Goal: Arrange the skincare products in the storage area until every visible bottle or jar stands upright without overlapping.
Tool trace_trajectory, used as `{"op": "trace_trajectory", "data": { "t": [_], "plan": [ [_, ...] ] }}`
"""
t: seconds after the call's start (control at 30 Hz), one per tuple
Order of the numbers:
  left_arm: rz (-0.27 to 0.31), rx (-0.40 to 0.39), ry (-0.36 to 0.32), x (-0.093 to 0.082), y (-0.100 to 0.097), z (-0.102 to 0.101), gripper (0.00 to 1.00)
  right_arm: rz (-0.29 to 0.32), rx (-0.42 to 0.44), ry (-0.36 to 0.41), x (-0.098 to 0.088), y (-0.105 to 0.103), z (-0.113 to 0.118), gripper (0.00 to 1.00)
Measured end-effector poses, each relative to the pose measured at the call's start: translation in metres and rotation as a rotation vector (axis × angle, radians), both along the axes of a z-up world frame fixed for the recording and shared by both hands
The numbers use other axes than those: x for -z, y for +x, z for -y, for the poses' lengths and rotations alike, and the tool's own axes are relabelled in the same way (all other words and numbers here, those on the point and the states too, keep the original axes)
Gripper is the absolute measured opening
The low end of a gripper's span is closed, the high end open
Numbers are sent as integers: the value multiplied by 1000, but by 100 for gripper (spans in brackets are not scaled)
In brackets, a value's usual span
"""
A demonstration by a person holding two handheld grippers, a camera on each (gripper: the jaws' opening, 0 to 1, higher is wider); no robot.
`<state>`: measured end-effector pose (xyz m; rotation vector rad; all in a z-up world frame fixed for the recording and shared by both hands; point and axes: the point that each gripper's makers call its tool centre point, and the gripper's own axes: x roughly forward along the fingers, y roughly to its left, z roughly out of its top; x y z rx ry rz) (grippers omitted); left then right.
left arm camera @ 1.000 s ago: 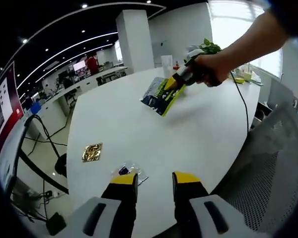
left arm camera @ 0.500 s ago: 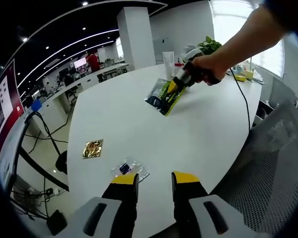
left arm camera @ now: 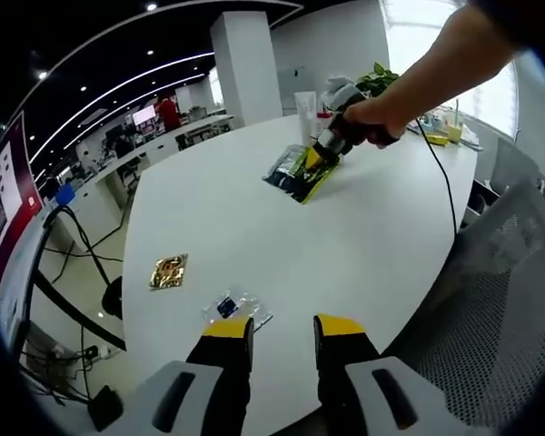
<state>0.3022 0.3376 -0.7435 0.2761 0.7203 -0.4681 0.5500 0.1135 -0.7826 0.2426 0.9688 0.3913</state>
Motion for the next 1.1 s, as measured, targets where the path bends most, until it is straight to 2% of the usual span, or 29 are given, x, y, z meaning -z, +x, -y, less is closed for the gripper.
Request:
{"op": "trace_trajectory", "data": {
  "t": [0.07,0.27,0.33,0.4,0.5,0.57,0.6,0.63,0.7,0.8,0.87,0.9,0.93,0.97,1.03,1.1],
  "plan": [
    [2,-3,-3,-1,1,0,27,10,-3,-39,3,1,7,13],
    [3,-9,-7,-1,1,-1,28,25,0,-71,4,-4,15,15],
    [7,-13,-9,-2,2,-2,28,64,-27,-138,5,-2,24,16],
    [4,-3,-4,-1,1,-1,28,62,-28,-140,6,-5,25,19],
    [3,1,-3,0,1,0,28,71,-13,-137,5,-9,31,18],
    [5,1,-5,-1,1,0,28,120,-11,-160,0,-11,35,18],
    [5,2,-5,-1,1,0,28,139,-17,-156,-4,-13,34,20],
    [4,3,-3,-1,0,0,28,196,-24,-158,-11,-10,32,21],
    [2,7,-1,0,0,1,27,271,-81,-180,-20,-14,22,21],
    [1,9,-1,0,0,1,27,271,-137,-198,-13,-26,4,28],
    [4,12,0,0,0,2,27,242,-143,-166,-3,-33,-10,34],
    [0,13,1,1,0,2,27,245,-143,-185,-1,-33,-12,36],
    [-4,14,3,2,-1,2,27,286,-148,-259,-2,-30,-8,39],
    [-6,16,5,2,-1,2,27,310,-145,-264,-1,-26,-11,42],
    [-9,17,7,3,-1,2,27,303,-127,-232,-1,-29,-20,52],
    [-11,16,12,3,-1,1,27,305,-125,-275,1,-29,-22,57]
  ]
}}
